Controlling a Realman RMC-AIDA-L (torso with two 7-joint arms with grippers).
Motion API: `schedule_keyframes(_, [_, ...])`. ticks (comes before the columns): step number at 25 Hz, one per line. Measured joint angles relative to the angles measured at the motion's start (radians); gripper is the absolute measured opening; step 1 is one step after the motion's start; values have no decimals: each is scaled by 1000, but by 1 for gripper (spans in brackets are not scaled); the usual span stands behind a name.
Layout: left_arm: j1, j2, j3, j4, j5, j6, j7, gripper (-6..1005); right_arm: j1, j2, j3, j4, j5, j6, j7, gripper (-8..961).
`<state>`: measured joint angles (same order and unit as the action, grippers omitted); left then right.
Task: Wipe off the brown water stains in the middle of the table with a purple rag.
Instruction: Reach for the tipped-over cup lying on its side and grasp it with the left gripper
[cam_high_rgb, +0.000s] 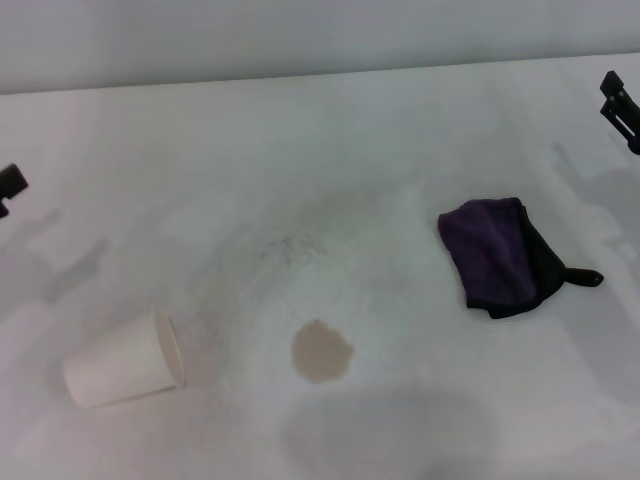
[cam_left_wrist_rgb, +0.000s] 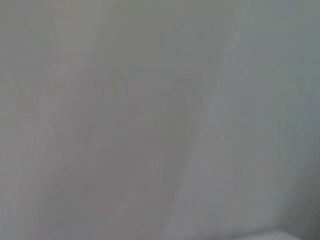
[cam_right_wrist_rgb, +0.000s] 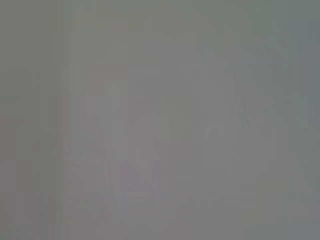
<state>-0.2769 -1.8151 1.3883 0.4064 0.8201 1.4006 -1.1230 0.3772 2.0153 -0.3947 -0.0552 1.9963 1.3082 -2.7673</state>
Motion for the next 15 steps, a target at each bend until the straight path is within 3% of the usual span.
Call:
schedule_keyframes(4, [25,34,-33,203,209,-33,-179,892,4,1,5,0,5,0,0,875])
schedule_keyframes(6, [31,35,-98,312,369,-30,-288,892,8,2,7,-1,10,2,0,875])
schedule_keyframes(11, [23,4,-230,595,802,29,-524,892,20,4,8,0,46,3,0,875])
schedule_keyframes(15, [-18,-19,-306,695,995,133,-590,892,31,7,9,0,70,3,2,875])
